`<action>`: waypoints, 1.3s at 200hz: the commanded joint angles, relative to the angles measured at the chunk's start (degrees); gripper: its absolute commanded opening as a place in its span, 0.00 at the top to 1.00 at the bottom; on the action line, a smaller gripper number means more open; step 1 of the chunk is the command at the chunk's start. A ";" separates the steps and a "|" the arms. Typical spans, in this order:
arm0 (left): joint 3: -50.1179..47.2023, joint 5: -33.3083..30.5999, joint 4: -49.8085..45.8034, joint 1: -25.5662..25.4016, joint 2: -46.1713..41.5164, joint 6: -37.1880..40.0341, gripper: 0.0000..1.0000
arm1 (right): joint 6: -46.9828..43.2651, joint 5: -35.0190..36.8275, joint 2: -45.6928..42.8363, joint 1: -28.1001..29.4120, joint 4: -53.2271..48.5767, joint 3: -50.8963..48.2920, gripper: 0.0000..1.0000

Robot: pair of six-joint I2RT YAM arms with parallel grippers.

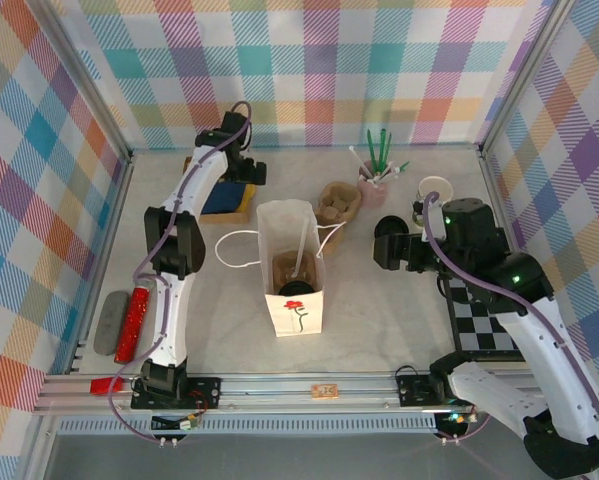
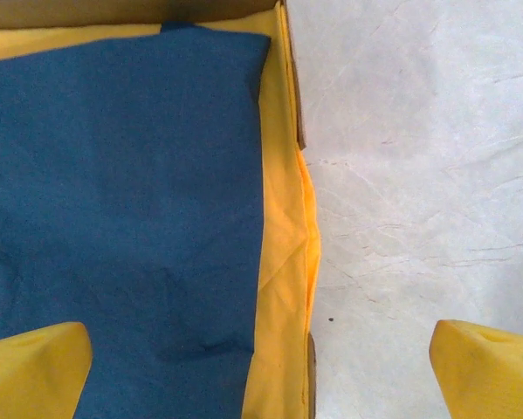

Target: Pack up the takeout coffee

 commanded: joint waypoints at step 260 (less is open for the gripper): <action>1.69 -9.31 0.09 0.07 6.67 1.71 0.35 | -1.86 1.02 2.41 -0.23 3.21 -1.92 0.11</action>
